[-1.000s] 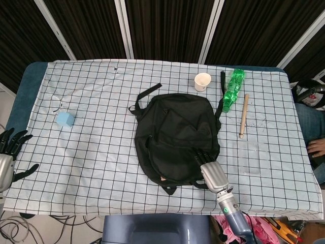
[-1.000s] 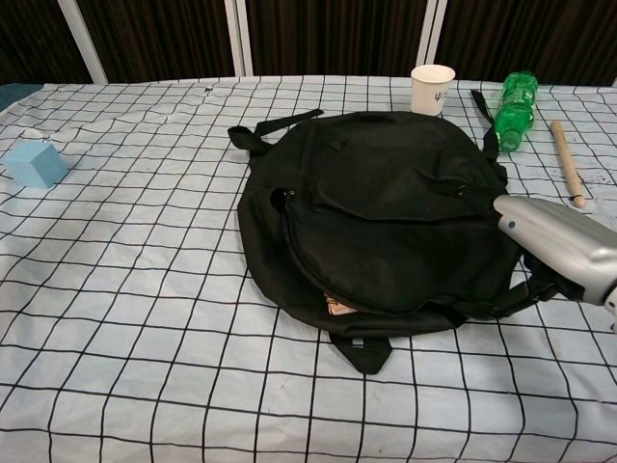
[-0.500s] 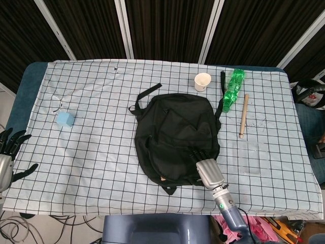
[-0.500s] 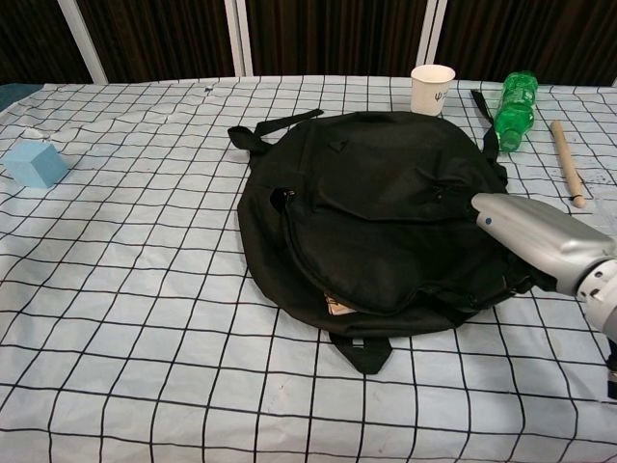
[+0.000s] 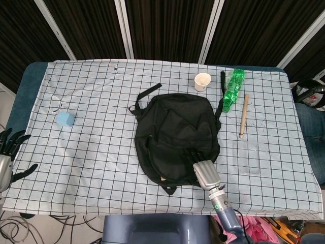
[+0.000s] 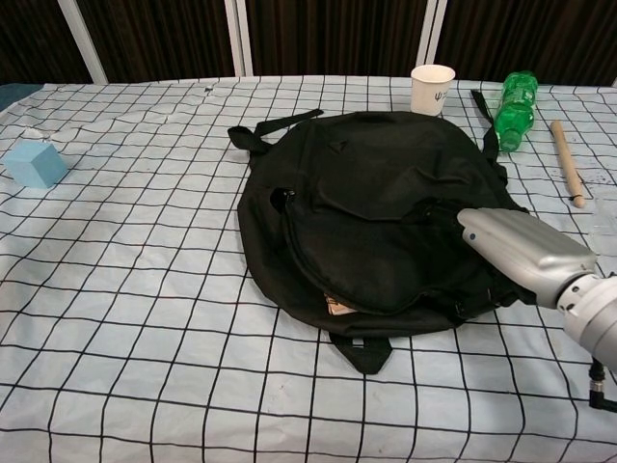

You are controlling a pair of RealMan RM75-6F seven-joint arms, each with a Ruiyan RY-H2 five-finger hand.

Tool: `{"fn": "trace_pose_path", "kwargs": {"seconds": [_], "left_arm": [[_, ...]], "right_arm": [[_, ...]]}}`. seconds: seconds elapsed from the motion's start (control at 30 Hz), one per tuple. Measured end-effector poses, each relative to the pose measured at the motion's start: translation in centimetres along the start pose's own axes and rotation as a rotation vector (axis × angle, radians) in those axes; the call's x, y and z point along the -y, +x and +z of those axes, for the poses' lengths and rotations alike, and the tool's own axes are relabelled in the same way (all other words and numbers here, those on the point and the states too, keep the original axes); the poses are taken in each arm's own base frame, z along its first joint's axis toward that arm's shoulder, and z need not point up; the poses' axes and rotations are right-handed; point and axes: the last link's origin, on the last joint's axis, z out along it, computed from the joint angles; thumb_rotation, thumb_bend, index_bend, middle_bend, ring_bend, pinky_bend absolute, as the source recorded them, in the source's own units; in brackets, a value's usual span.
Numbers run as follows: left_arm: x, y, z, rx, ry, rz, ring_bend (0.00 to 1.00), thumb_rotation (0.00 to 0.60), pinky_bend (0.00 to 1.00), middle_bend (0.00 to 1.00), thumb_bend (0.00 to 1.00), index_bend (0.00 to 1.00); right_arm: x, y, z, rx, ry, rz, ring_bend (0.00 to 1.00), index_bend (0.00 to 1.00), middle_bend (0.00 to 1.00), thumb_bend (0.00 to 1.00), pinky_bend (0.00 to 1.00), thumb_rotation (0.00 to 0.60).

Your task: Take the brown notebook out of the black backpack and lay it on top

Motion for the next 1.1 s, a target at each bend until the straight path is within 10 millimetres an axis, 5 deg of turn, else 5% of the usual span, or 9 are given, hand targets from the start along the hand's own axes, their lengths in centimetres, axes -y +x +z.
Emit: {"fn": "trace_pose_path", "kwargs": {"seconds": [0.27, 0.63, 1.1], "left_arm": [[0.0, 0.1, -0.1, -0.004, -0.001, -0.004, 0.0, 0.6, 0.07, 0.15, 0.07, 0.19], [-0.3, -0.2, -0.2, 0.017, -0.013, -0.008, 0.0, 0.6, 0.07, 0.15, 0.07, 0.19], [-4.2, -1.8, -1.3, 0.13, -0.208, -0.029, 0.0, 0.6, 0.08, 0.18, 0.07, 0.21]], "right_arm": [[0.3, 0.6, 0.8, -0.051, -0.002, 0.048, 0.06, 0.46, 0.11, 0.44, 0.12, 0.6], [-0.9, 2.8, 1.5, -0.032, -0.027, 0.148, 0.07, 0.62, 0.11, 0.51, 0.12, 0.6], [-4.2, 8.3, 4.8, 0.035, -0.121, 0.405, 0.07, 0.63, 0.09, 0.51, 0.12, 0.6]]}}
